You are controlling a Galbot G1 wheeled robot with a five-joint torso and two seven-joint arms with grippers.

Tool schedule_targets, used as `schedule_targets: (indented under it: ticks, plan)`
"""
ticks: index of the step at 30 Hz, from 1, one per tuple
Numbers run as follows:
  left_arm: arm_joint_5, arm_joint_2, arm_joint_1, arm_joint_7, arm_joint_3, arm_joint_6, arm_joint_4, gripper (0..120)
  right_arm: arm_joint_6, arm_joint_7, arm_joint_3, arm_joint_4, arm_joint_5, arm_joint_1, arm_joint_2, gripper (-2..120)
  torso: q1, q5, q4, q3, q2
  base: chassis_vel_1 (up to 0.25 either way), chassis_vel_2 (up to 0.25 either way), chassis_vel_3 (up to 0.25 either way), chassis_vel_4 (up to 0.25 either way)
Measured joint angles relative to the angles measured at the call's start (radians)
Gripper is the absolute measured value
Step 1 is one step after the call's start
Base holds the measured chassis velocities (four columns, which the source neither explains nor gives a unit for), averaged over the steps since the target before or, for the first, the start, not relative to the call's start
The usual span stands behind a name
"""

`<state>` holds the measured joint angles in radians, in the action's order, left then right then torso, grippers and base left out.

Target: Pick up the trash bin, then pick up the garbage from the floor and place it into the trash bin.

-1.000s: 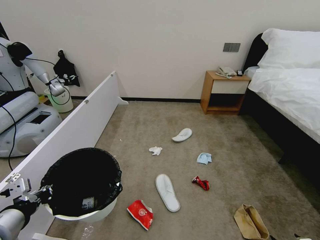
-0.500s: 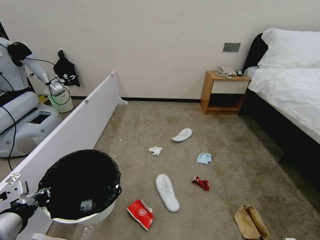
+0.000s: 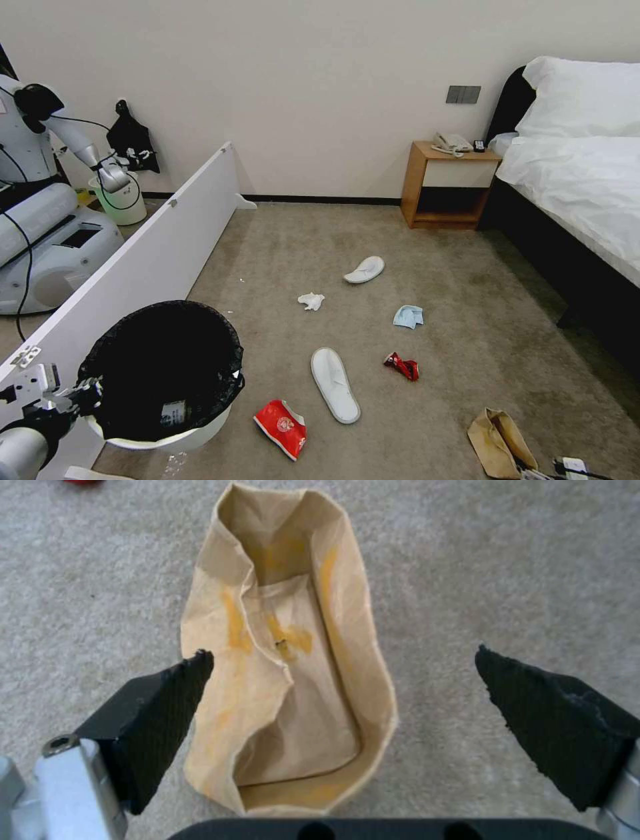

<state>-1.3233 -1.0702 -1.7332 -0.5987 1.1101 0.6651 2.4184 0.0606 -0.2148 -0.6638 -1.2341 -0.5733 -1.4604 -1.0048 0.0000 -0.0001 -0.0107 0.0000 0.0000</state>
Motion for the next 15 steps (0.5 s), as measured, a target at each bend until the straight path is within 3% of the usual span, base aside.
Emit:
schedule_targets:
  ticks: [11, 15]
  plan:
    - [0.002, -0.008, -0.015, -0.002, 0.005, 0.0, 0.011, 3, 0.013, 0.001, 0.036, 0.068, 0.003, 0.061, -0.044, 99, 0.0, 0.0001, 0.0001, 0.0, 0.0, 0.0, 0.0, 0.0, 0.0]
    - [0.002, -0.009, -0.019, -0.002, 0.005, 0.0, 0.013, 3, 0.02, 0.005, 0.039, 0.101, 0.021, 0.08, -0.055, 92, 0.0, 0.0001, 0.0, 0.0, 0.0, 0.0, 0.0, 0.0, 0.0]
